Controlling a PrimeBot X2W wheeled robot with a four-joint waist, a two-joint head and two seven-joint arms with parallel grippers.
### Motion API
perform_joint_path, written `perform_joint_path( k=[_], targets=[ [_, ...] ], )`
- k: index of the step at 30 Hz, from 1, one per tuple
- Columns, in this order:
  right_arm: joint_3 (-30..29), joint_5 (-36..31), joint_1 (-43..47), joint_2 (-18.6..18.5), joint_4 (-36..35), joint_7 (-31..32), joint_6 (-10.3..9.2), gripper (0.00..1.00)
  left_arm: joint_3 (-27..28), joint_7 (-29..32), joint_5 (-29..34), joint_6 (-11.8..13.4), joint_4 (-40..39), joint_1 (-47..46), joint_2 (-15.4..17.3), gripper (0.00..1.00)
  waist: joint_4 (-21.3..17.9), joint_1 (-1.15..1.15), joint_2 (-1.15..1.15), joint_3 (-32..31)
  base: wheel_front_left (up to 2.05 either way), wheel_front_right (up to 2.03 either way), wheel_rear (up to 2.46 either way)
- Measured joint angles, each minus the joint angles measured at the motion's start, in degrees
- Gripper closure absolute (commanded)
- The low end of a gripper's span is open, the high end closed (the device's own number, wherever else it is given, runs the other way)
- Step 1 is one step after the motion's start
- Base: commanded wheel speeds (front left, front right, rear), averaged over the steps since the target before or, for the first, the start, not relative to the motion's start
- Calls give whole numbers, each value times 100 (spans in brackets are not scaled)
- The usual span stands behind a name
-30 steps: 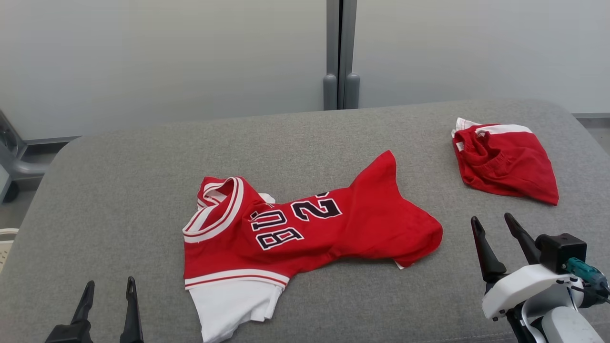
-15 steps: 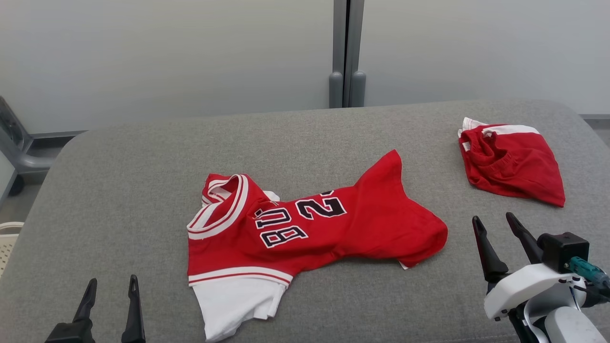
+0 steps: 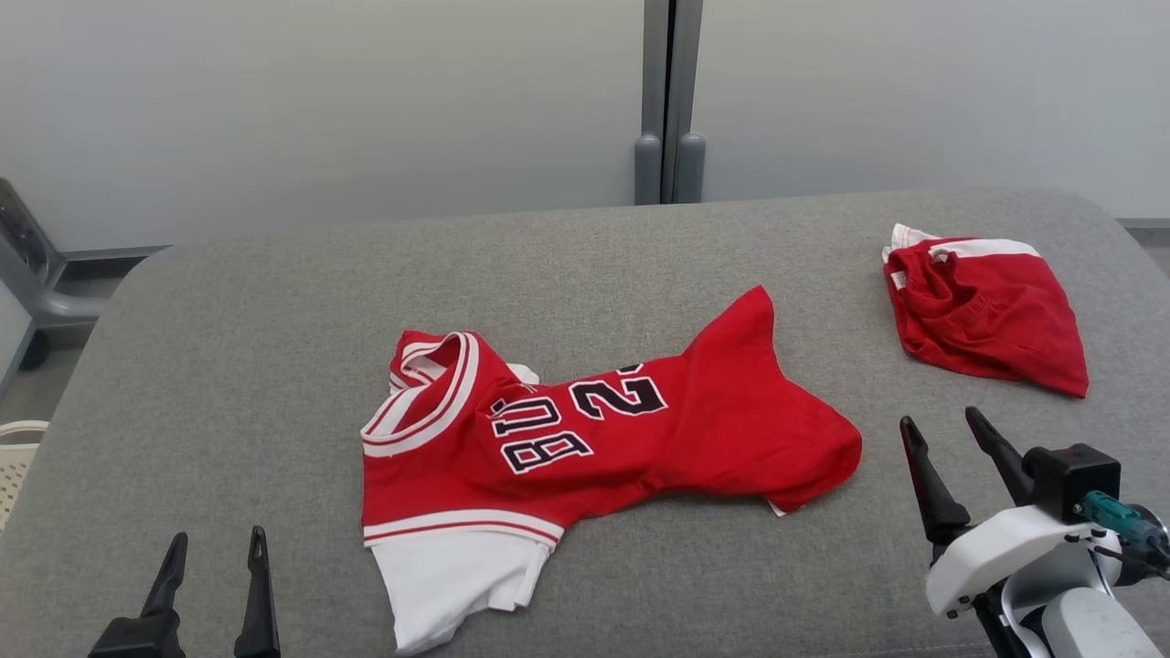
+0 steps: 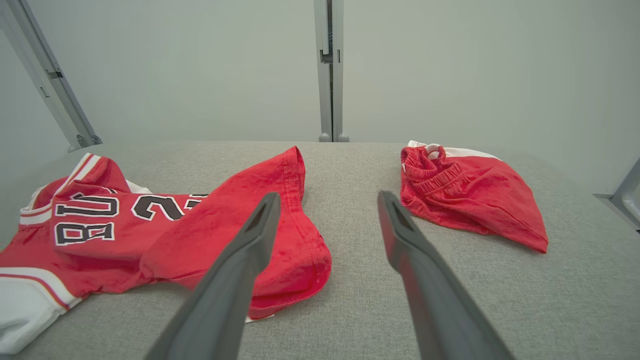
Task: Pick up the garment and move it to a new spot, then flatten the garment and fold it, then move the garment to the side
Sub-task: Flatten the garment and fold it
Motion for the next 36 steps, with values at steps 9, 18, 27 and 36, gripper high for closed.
perform_joint_path(
  k=[9,18,27,36],
  targets=[
    [91,69,-1,11,12,10,0,0,-42,-24,-58,2,22,-1,25,0,29,0,0,-13,0,0,0],
    [116,74,-1,19,45,-8,0,0,-93,-35,-143,2,47,-5,33,0,57,0,0,-3,0,0,0],
    [199,74,-135,10,364,125,0,0,-308,-24,-266,-59,301,-32,0,0,72,0,0,42,0,0,0],
    [573,178,-767,-60,1413,140,0,0,-886,-1,-456,-215,1080,-208,-162,0,90,0,0,154,0,0,0]
  ],
)
